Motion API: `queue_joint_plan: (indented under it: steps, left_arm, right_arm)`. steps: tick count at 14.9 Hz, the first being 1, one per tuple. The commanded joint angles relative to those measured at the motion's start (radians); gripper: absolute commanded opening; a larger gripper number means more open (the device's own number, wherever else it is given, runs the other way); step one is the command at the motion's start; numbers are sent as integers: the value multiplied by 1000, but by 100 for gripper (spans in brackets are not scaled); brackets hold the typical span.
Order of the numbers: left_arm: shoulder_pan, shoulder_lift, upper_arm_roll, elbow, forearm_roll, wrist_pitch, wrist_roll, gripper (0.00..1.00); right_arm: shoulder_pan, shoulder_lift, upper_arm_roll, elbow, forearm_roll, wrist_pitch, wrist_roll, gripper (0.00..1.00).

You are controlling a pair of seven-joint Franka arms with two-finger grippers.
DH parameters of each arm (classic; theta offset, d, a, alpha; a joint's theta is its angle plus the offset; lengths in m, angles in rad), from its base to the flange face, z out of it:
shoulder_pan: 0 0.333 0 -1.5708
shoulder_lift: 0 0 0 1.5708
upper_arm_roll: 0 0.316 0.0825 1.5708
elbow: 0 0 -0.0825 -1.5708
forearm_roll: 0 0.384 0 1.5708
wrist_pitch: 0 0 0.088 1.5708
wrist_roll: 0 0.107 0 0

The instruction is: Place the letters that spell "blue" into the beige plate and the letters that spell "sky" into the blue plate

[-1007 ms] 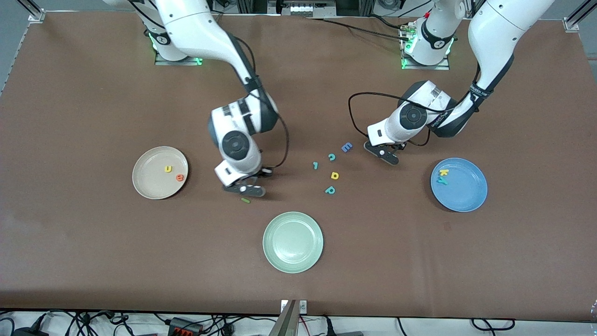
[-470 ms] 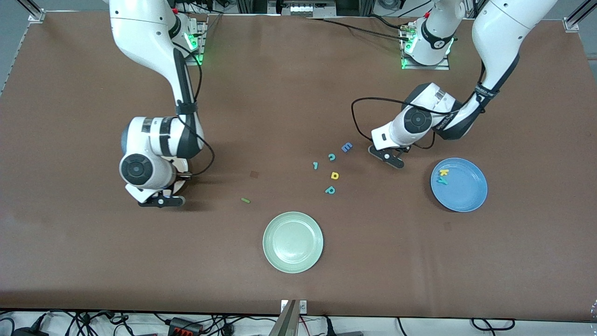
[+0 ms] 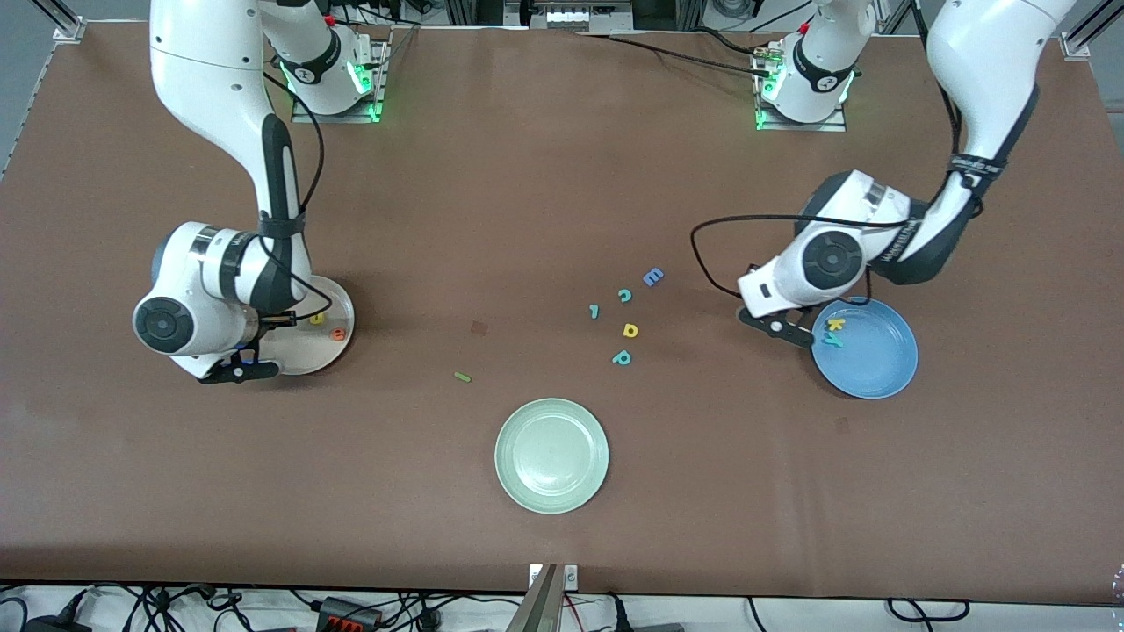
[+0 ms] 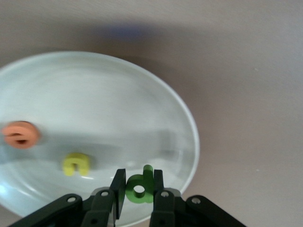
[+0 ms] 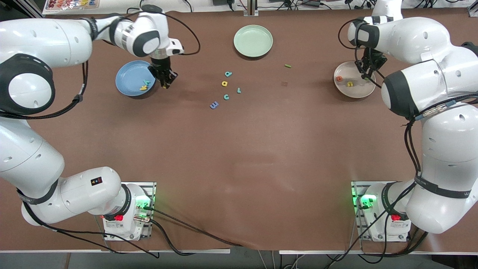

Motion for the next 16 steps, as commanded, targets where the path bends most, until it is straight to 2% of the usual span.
queue_joint_plan:
  steps: [1, 3, 6, 8, 10, 11, 12, 13, 14, 16]
  left_arm:
    - [105, 25, 0, 47, 28, -13, 114, 6]
    - [150, 65, 13, 98, 28, -14, 228, 6]
    - [153, 89, 71, 130, 39, -7, 318, 7]
    - [156, 114, 83, 161, 91, -6, 348, 9]
    - [158, 137, 99, 179, 151, 3, 349, 10]
    - [159, 139, 99, 179, 151, 1, 349, 17]
    - [158, 137, 99, 179, 151, -2, 349, 35]
    - [158, 137, 99, 181, 151, -3, 349, 87]
    - [158, 134, 97, 181, 152, -6, 354, 100]
    - [156, 126, 82, 184, 148, -22, 360, 100]
  right_arm:
    - [3, -29, 15, -47, 50, 42, -21, 99]
    - [18, -32, 15, -37, 69, 30, -13, 100]
    - [52, -58, 17, 4, 115, 27, 5, 100]
    - [122, -46, 17, 54, 197, 31, 45, 100]
    - [199, 6, 17, 129, 208, 47, 140, 100]
    - [216, 26, 18, 165, 208, 47, 194, 100]
    - [235, 40, 20, 188, 207, 47, 212, 100]
    - [258, 51, 28, 199, 207, 47, 208, 100]
    - [268, 55, 46, 202, 207, 48, 211, 100]
    - [259, 67, 98, 220, 202, 88, 181, 100]
